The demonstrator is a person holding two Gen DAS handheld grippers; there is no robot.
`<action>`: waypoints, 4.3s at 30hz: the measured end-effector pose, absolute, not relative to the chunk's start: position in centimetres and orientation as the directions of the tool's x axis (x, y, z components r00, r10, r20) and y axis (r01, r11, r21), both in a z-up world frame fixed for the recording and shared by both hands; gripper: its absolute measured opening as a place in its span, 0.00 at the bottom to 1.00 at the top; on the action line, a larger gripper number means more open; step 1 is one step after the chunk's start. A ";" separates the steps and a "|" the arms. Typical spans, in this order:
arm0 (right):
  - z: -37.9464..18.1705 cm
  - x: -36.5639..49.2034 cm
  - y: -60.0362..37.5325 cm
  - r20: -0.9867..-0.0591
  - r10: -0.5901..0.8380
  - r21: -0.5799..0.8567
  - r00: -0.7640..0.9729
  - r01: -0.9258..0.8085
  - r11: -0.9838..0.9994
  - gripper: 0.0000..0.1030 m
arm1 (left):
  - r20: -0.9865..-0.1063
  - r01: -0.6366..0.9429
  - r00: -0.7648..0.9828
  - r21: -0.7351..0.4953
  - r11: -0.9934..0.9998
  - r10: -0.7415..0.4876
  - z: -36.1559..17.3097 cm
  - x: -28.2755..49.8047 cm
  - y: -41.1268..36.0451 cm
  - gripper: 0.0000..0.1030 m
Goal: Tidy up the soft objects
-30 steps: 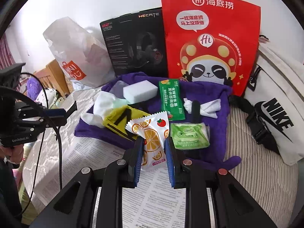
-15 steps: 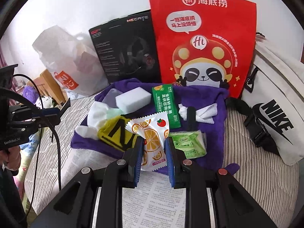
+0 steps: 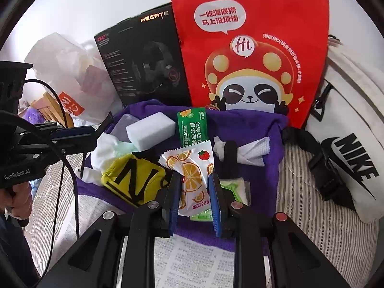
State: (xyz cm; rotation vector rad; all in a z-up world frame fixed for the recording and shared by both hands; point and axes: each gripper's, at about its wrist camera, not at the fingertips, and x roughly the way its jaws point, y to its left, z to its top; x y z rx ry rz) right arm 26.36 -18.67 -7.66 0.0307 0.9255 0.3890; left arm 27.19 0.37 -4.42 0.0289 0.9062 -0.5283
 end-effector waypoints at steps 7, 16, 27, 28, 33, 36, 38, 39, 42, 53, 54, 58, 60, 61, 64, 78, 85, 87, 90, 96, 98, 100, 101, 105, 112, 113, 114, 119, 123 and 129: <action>-10.2 28.3 -16.7 -0.803 0.356 0.188 0.478 -0.363 0.913 0.23 | -0.747 0.409 0.518 -0.211 0.888 -0.416 -5.8 28.5 1.3 0.20; -13.4 29.6 -14.2 -0.846 0.358 0.183 0.394 -0.417 0.890 0.28 | -0.753 0.394 0.521 -0.207 0.896 -0.403 -7.3 29.6 1.8 0.20; -12.3 30.0 -15.2 -0.826 0.419 0.232 0.378 -0.448 0.863 0.58 | -0.758 0.387 0.511 -0.218 0.896 -0.405 -7.9 29.7 2.1 0.20; -12.2 30.0 -15.1 -0.826 0.420 0.231 0.376 -0.453 0.861 0.60 | -0.760 0.387 0.510 -0.215 0.896 -0.403 -8.0 29.7 2.0 0.20; -12.1 30.0 -15.4 -0.832 0.415 0.231 0.368 -0.449 0.863 0.68 | -0.768 0.392 0.506 -0.202 0.898 -0.394 -8.2 29.7 1.5 0.20; -11.7 30.0 -16.1 -0.827 0.424 0.242 0.370 -0.447 0.861 0.69 | -0.769 0.392 0.504 -0.201 0.898 -0.393 -8.2 29.7 1.4 0.20; -11.3 30.1 -16.8 -0.822 0.426 0.248 0.377 -0.435 0.865 0.69 | -0.769 0.393 0.503 -0.204 0.896 -0.396 -8.1 29.7 1.5 0.20; -11.1 30.2 -17.2 -0.819 0.428 0.251 0.382 -0.431 0.867 0.69 | -0.768 0.396 0.499 -0.210 0.894 -0.401 -8.2 29.7 1.5 0.20; -10.6 30.2 -18.6 -0.819 0.409 0.234 0.403 -0.416 0.879 0.69 | -0.771 0.413 0.481 -0.220 0.884 -0.417 -8.4 29.6 1.1 0.20; -9.5 30.4 -22.6 -0.814 0.362 0.212 0.454 -0.349 0.913 0.69 | -0.838 0.412 0.418 -0.170 0.895 -0.351 -12.7 30.7 -2.6 0.20; -9.4 30.4 -22.8 -0.812 0.363 0.211 0.458 -0.349 0.913 0.69 | -0.838 0.415 0.422 -0.160 0.896 -0.345 -12.8 30.7 -2.8 0.20; -9.3 30.4 -23.4 -0.805 0.369 0.218 0.465 -0.346 0.913 0.69 | -0.831 0.416 0.419 -0.181 0.891 -0.365 -12.6 30.5 -2.7 0.25; -9.3 30.5 -23.5 -0.804 0.367 0.220 0.467 -0.340 0.914 0.69 | -0.829 0.417 0.417 -0.190 0.889 -0.372 -12.6 30.6 -2.6 0.36; -9.3 30.5 -23.6 -0.804 0.368 0.223 0.467 -0.338 0.915 0.69 | -0.827 0.415 0.420 -0.192 0.889 -0.375 -12.5 30.6 -2.5 0.40; -9.3 30.5 -23.7 -0.806 0.365 0.222 0.466 -0.334 0.916 0.69 | -0.821 0.403 0.428 -0.200 0.893 -0.378 -11.9 30.6 -2.0 0.50; -5.7 25.8 -22.7 -0.805 0.297 0.188 0.514 -0.254 0.949 0.86 | -0.822 0.282 0.519 -0.096 0.955 -0.235 -5.6 27.1 0.2 0.94; -6.0 21.5 -21.2 -0.838 0.193 0.115 0.511 -0.179 0.977 0.95 | -0.832 0.231 0.540 0.001 0.973 -0.128 -3.9 22.2 -0.1 0.94; -5.7 20.3 -20.6 -0.838 0.162 0.086 0.521 -0.167 0.982 0.98 | -0.821 0.226 0.556 -0.001 0.974 -0.130 -3.0 20.3 -0.4 0.94; -4.8 18.1 -19.9 -0.836 0.122 0.049 0.535 -0.149 0.988 0.99 | -0.802 0.213 0.587 0.020 0.977 -0.112 -1.6 17.2 -0.7 0.94; -1.8 13.4 -20.4 -0.804 0.142 0.101 0.578 -0.103 0.990 0.99 | -0.757 0.173 0.649 0.044 0.984 -0.080 0.9 12.1 -0.9 0.94; -1.4 11.9 -20.2 -0.814 0.122 0.080 0.568 -0.098 0.992 0.99 | -0.750 0.148 0.658 0.043 0.988 -0.066 1.6 10.8 -0.9 0.94; -0.9 10.5 -19.9 -0.810 0.108 0.059 0.577 -0.103 0.993 0.99 | -0.746 0.139 0.663 0.036 0.990 -0.066 2.0 9.9 -0.8 0.94; -0.7 10.0 -19.7 -0.805 0.105 0.055 0.584 -0.102 0.993 0.99 | -0.743 0.142 0.666 0.029 0.989 -0.074 2.1 9.4 -0.9 0.94; -0.2 8.2 -19.4 -0.801 0.079 0.028 0.594 -0.095 0.995 0.99 | -0.737 0.117 0.672 0.006 0.993 -0.075 2.4 8.0 -0.8 0.94; 1.1 6.1 -19.9 -0.777 0.044 0.004 0.628 -0.066 0.998 0.99 | -0.738 0.068 0.672 -0.023 0.997 -0.063 2.0 6.3 -0.9 0.94; 1.1 6.0 -20.0 -0.776 0.043 0.005 0.630 -0.063 0.998 0.99 | -0.738 0.069 0.672 -0.022 0.997 -0.063 1.9 6.1 -0.9 0.94; 1.2 5.8 -20.0 -0.773 0.043 0.005 0.633 -0.061 0.998 0.99 | -0.736 0.067 0.674 -0.018 0.998 -0.059 1.9 5.8 -1.0 0.94; 1.3 5.2 -20.3 -0.768 0.044 0.013 0.639 -0.053 0.999 0.99 | -0.736 0.044 0.677 0.012 0.999 -0.021 2.1 5.0 -1.1 0.94; 1.1 4.9 -20.3 -0.769 0.039 0.012 0.638 -0.046 0.999 0.99 | -0.734 0.055 0.677 -0.010 0.998 -0.044 2.5 4.4 -1.3 0.94; 1.4 4.3 -20.7 -0.764 0.026 0.013 0.645 -0.026 1.000 0.99 | -0.733 0.065 0.679 0.005 0.998 -0.041 2.6 4.0 -1.7 0.94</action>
